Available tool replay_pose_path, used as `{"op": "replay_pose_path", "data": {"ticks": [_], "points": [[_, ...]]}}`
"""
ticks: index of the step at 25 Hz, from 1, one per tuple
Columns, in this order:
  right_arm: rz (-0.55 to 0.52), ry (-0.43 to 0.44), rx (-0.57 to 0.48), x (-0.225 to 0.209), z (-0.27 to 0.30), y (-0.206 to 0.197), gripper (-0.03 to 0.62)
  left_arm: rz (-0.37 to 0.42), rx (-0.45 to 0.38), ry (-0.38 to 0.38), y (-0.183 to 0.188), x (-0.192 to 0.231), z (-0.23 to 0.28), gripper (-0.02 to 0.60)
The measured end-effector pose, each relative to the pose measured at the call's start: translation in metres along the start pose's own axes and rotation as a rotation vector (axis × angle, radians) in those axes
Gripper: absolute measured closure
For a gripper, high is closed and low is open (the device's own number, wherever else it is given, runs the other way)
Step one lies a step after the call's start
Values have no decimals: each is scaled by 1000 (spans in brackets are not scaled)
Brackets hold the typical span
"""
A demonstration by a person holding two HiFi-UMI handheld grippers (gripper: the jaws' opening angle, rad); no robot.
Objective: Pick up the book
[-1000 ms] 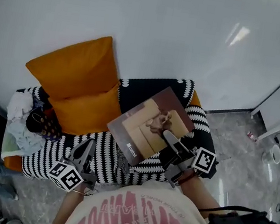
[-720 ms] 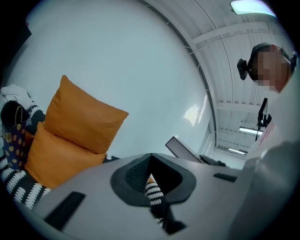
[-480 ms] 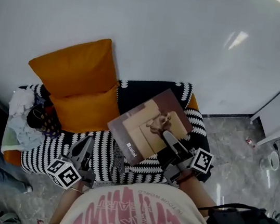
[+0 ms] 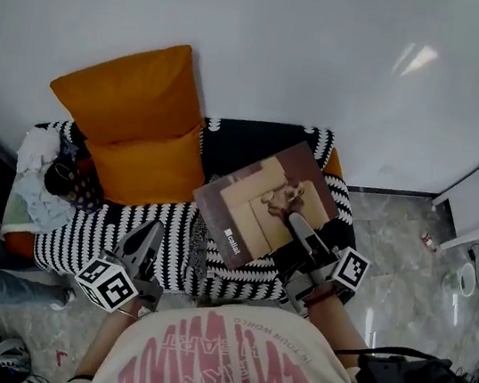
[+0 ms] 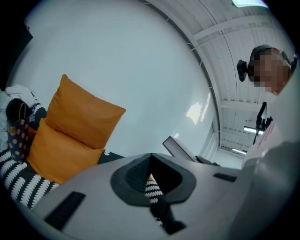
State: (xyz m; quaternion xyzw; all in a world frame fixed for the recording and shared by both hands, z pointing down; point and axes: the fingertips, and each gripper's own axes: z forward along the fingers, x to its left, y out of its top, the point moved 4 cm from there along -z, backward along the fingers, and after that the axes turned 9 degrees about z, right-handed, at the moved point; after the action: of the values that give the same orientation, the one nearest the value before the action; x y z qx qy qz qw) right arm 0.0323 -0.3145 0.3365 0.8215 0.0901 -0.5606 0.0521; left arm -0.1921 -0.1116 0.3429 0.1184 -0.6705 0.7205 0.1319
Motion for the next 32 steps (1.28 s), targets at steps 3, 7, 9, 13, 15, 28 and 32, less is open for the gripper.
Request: {"op": "replay_pose_path", "data": {"ticks": [3,7,9,13,15,28,32], "points": [[10,-14,-3,-3,-1,1,436,0,0,5,5,1,0,575],[9,-40,-5,-7,-3,3,437,-3,2,3,8,1,3,575],[12,-46,-9,-9,-5,3,436,-8,6,4,5,1,4,575],[10,-55,-13,-13,-10,3,437,-12,15,-1,0,0,5,575],[5,-61,-11,-14,-11,3,437,-11,15,-3,0,-1,6,574],[5,-67,4,-17,-11,4,437,-11,2,21,-1,-1,6,575],[0,-74,13,-15,-12,3,436,-13,0,26,-1,-3,5,575]]}}
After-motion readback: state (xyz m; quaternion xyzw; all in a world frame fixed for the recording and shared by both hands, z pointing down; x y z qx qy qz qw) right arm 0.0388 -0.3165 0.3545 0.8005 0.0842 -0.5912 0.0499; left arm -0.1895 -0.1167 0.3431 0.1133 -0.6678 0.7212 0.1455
